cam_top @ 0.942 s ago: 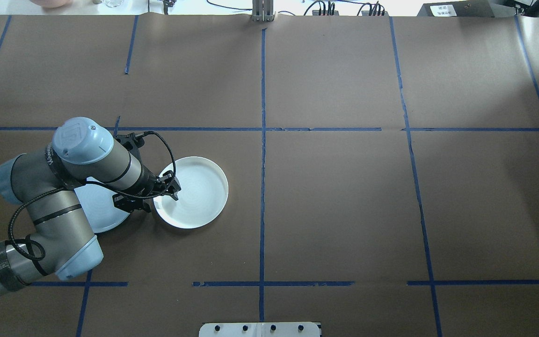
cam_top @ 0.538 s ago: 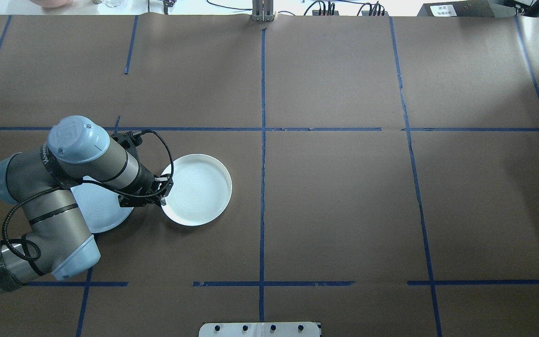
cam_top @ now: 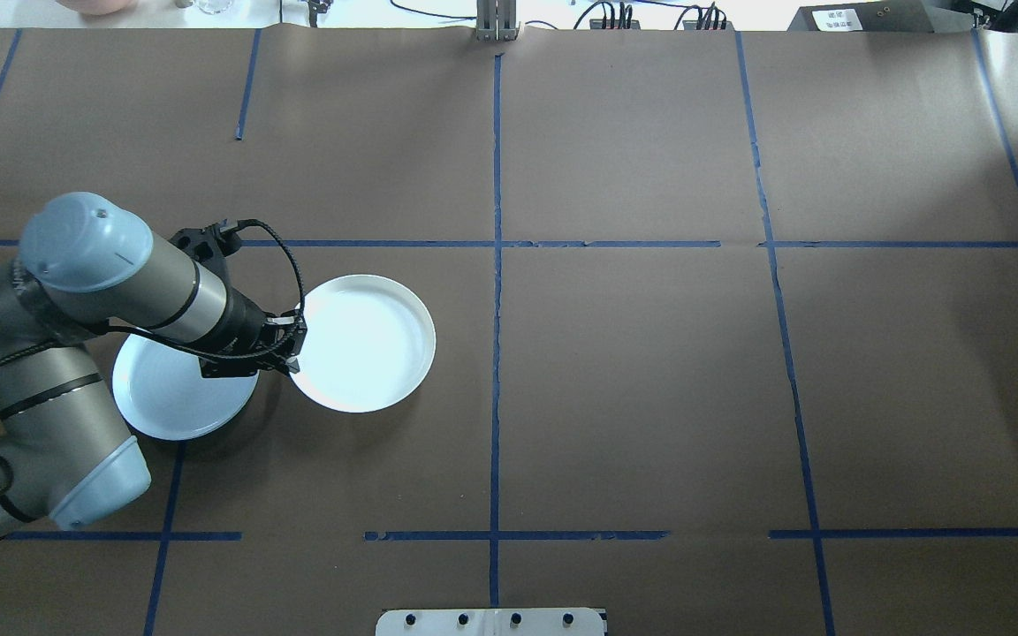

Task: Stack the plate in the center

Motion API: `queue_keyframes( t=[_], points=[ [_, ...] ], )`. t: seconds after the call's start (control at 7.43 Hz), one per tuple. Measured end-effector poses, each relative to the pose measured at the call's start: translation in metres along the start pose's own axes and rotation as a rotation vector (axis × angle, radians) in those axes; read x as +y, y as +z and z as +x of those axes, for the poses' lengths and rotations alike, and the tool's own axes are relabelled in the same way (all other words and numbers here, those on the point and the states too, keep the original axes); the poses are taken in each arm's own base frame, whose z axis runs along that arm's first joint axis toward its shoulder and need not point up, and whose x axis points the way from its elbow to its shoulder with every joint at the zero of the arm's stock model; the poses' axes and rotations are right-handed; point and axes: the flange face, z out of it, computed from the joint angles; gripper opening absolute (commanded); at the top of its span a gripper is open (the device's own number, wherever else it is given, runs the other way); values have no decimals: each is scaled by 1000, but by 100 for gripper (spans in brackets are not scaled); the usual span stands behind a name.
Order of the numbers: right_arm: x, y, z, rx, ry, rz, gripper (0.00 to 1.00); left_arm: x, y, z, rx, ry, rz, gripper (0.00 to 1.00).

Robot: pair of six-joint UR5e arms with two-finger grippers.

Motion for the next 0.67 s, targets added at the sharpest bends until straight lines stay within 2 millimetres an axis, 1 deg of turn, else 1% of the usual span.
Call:
queue_keyframes(
  t=[0.13,0.27,0.54,0.67],
  points=[
    [0,0,0,0,0,0,100,-4,-18,-20,3,25,-5,0],
    [0,0,0,0,0,0,100,-14,-29,-48,-12,57,2,0],
    [0,0,0,0,0,0,100,-37,-43,-112,-70,124,30,0],
    [0,0,0,0,0,0,100,-45,-48,-142,-97,148,39,0]
  ],
)
